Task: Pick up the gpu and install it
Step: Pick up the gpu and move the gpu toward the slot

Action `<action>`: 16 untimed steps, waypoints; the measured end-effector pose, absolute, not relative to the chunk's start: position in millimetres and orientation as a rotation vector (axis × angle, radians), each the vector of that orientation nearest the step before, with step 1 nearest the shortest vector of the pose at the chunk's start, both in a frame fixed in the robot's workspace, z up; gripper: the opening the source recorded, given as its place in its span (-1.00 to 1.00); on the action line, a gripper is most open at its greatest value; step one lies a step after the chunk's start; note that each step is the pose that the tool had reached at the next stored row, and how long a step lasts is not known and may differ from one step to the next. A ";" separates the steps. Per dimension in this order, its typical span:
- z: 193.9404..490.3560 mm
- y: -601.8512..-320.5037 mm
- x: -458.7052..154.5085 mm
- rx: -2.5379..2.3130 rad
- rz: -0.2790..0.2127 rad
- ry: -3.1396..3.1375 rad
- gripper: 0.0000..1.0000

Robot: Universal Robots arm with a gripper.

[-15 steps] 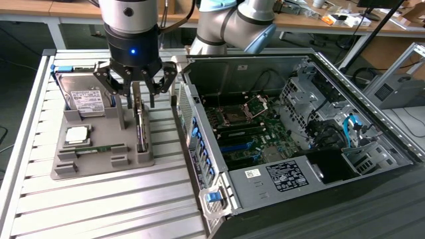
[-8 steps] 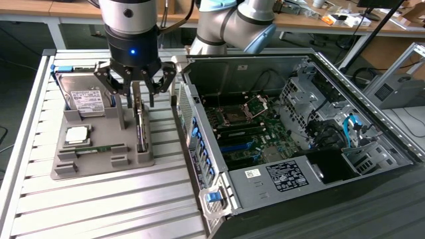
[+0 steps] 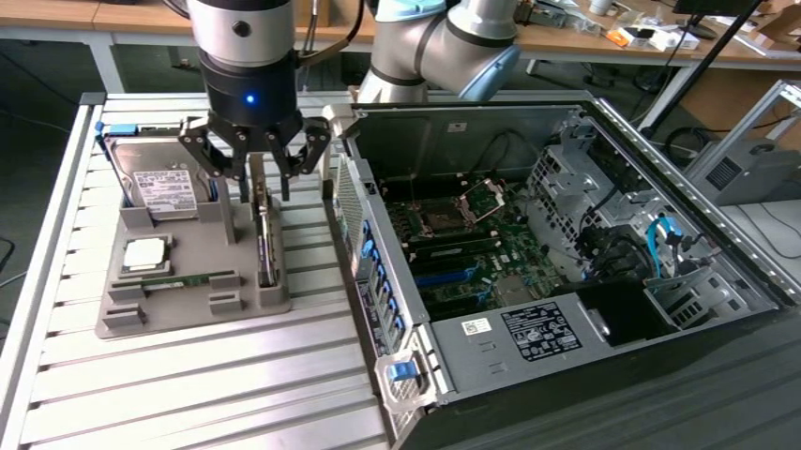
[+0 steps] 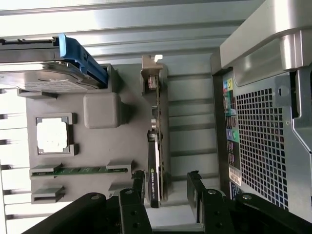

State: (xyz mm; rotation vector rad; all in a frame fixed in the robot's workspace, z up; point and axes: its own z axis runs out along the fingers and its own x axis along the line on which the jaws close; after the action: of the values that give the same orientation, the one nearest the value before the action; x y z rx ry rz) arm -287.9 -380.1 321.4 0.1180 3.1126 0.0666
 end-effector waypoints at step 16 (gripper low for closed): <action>307.4 -376.5 -288.3 0.118 0.066 3.113 -0.04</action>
State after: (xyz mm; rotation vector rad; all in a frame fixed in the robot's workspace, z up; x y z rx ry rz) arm -288.3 -376.5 307.4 0.1179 3.1127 0.0663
